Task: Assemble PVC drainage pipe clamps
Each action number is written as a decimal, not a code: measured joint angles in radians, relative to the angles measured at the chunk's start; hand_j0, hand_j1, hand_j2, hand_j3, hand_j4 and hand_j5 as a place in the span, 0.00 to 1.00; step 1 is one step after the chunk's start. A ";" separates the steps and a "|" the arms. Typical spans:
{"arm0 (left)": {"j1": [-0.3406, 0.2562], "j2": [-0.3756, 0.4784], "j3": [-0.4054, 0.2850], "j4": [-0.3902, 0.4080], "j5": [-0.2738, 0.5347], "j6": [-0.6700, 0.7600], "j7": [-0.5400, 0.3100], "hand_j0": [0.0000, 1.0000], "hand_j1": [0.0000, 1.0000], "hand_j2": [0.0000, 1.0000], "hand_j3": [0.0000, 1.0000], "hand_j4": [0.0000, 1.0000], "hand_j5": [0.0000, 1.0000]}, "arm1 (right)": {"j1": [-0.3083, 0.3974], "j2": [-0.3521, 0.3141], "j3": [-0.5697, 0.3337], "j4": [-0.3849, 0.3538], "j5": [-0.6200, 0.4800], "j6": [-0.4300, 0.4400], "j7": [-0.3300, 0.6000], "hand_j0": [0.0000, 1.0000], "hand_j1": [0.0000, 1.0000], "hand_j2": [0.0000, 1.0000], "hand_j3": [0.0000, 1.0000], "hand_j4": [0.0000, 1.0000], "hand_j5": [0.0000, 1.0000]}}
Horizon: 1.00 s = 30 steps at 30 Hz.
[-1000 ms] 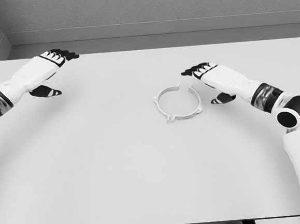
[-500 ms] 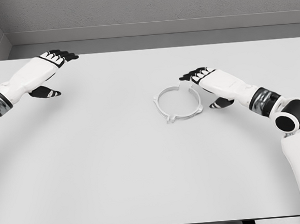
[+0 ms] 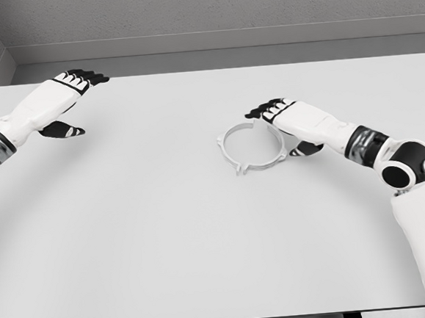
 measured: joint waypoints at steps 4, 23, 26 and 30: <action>-0.003 0.000 0.000 0.002 -0.001 0.000 0.000 1.00 1.00 1.00 1.00 1.00 1.00 | 0.000 0.003 0.002 0.000 0.002 0.000 0.000 1.00 1.00 1.00 1.00 1.00 1.00; -0.005 0.000 0.002 0.004 -0.002 0.000 0.000 1.00 1.00 1.00 1.00 1.00 1.00 | -0.006 0.012 0.017 0.002 0.003 0.000 0.000 1.00 1.00 1.00 1.00 1.00 1.00; -0.003 0.000 0.002 0.004 -0.002 0.000 0.000 1.00 1.00 1.00 1.00 1.00 1.00 | -0.008 0.008 0.013 0.003 0.002 0.000 0.000 1.00 1.00 1.00 1.00 1.00 1.00; 0.000 0.000 0.006 0.004 -0.002 0.000 0.000 1.00 1.00 1.00 1.00 1.00 1.00 | -0.006 0.003 0.005 0.007 0.002 0.000 0.000 1.00 1.00 1.00 1.00 1.00 1.00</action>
